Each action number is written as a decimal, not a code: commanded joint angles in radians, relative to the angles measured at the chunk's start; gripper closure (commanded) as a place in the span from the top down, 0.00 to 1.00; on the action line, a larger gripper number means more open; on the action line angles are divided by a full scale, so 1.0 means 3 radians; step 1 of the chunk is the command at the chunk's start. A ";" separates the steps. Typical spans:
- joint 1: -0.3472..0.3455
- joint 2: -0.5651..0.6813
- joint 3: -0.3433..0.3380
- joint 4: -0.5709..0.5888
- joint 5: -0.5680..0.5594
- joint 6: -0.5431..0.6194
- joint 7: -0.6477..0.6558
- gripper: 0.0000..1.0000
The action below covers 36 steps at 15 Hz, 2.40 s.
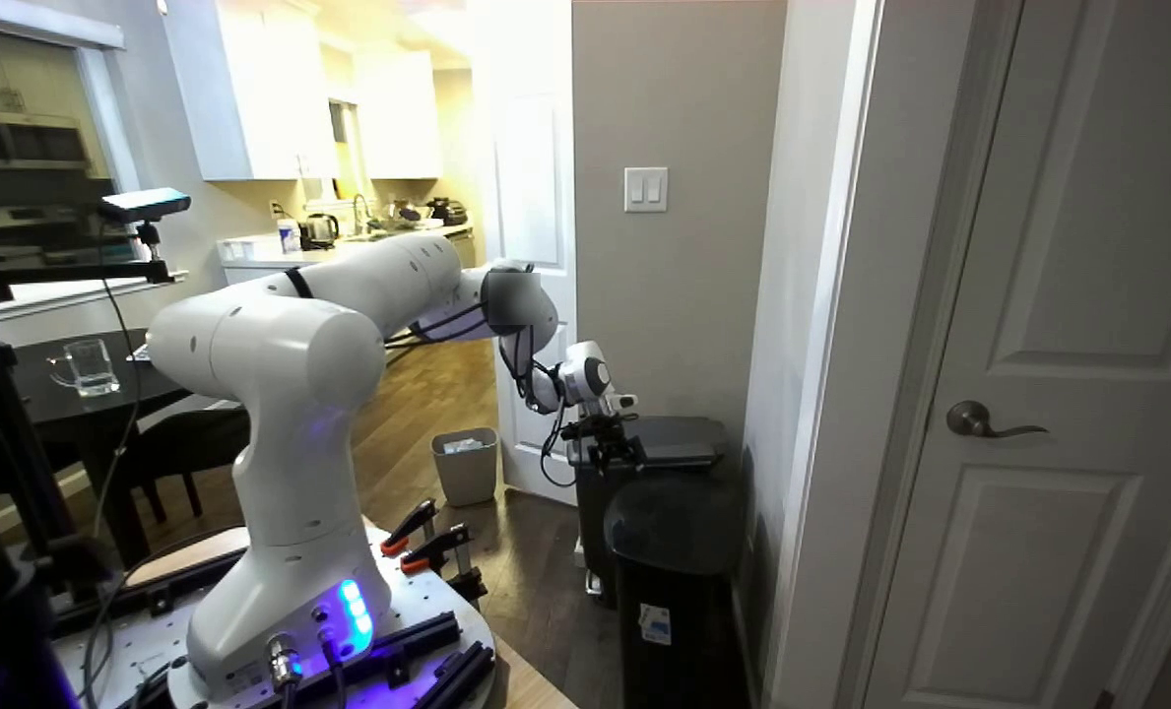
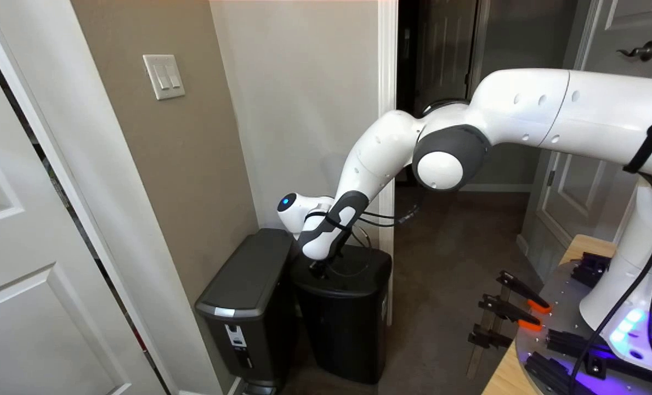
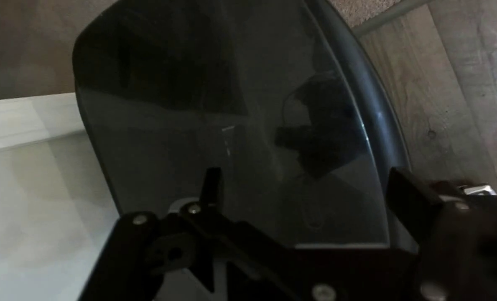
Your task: Open the bin completely
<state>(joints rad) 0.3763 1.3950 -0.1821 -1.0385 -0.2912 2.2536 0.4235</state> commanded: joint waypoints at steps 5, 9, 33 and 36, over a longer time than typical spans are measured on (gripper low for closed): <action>0.0020 0.0032 -0.0011 0.0024 0.0001 0.0000 0.0019 1.00; 0.0020 0.0032 -0.0011 0.0026 0.0001 0.0000 0.0019 1.00; 0.0376 0.0322 -0.0167 -0.0037 -0.0535 0.0334 0.0062 1.00; 0.0377 0.0322 -0.0164 -0.0033 -0.0534 0.0334 0.0061 1.00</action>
<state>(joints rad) 0.4908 1.4916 -0.2338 -1.0520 -0.4496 2.3574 0.4420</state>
